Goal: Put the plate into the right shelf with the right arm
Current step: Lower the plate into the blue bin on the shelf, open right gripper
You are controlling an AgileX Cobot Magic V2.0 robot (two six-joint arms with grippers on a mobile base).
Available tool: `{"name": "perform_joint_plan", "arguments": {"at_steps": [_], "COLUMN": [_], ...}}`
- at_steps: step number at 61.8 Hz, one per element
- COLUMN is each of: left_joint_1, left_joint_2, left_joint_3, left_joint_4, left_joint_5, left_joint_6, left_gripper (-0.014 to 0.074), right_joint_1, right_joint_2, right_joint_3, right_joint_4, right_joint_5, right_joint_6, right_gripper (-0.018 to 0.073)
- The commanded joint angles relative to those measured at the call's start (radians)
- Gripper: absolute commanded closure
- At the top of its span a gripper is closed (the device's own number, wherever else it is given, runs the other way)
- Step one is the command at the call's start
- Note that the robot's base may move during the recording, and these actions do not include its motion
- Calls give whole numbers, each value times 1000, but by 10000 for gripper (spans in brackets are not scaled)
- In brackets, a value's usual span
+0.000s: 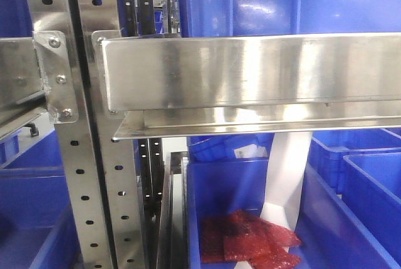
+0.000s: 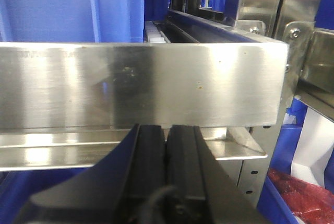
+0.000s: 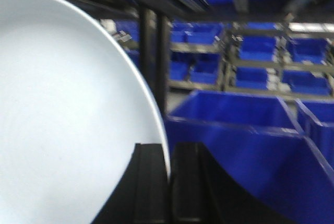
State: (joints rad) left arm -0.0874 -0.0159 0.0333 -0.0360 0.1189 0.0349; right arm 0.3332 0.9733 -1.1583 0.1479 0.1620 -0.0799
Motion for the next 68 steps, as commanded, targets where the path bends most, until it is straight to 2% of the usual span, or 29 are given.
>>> {"name": "perform_joint_plan", "arguments": {"at_steps": [1, 13, 26, 33, 43, 46, 61, 68], "left_joint_1": [-6, -6, -6, -6, -6, -6, -6, -6], "left_joint_2": [-7, -7, -7, -7, -7, -7, -7, -7], "left_joint_3": [8, 8, 8, 8, 8, 8, 8, 8], "left_joint_4": [-6, -6, -6, -6, -6, -6, -6, -6], "left_joint_5": [-86, -86, -86, -86, -86, -86, -86, -86], "left_joint_6": [-3, -3, -3, -3, -3, -3, -3, -3], "left_gripper": [643, 643, 643, 643, 643, 643, 643, 643], "right_joint_1": [-57, -133, -145, -145, -144, -144, -144, -144], "right_joint_2": [51, 162, 268, 299, 325, 324, 295, 228], "right_joint_3": [-48, -48, -49, -49, -49, -49, -49, -49], "right_joint_4": [3, 3, 3, 3, 3, 3, 3, 3], "right_joint_5": [-118, -224, -286, -277, -277, -279, -277, -230], "right_joint_6": [4, 4, 4, 4, 4, 4, 4, 4], "right_gripper": [496, 496, 459, 323, -24, -91, -73, -73]}}
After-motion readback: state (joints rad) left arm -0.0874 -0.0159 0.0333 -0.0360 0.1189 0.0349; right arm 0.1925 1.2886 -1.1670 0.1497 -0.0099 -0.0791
